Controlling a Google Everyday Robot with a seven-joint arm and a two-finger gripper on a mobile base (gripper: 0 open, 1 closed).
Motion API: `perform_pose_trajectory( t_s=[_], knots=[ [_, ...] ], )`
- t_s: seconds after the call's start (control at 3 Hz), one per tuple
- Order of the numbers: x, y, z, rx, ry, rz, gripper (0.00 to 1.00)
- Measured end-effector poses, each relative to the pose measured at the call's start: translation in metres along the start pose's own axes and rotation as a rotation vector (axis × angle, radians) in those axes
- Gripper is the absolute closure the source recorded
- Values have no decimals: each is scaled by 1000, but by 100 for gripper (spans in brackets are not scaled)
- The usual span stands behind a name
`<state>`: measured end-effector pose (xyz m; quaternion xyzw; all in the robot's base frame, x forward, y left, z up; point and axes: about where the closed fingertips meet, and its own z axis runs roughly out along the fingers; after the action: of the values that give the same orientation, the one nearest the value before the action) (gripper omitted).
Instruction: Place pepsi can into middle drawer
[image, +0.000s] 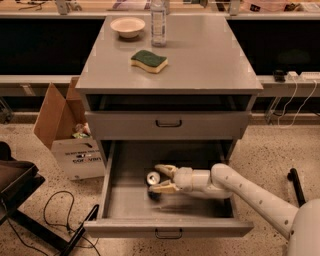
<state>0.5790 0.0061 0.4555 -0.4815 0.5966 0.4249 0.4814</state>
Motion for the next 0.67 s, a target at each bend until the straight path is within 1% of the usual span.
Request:
perform_pose_trajectory(
  t_s=[0.33, 0.67],
  knots=[
    [0, 0, 0, 0, 0, 0, 0],
    [-7, -1, -7, -9, -12, 7, 0]
  ],
)
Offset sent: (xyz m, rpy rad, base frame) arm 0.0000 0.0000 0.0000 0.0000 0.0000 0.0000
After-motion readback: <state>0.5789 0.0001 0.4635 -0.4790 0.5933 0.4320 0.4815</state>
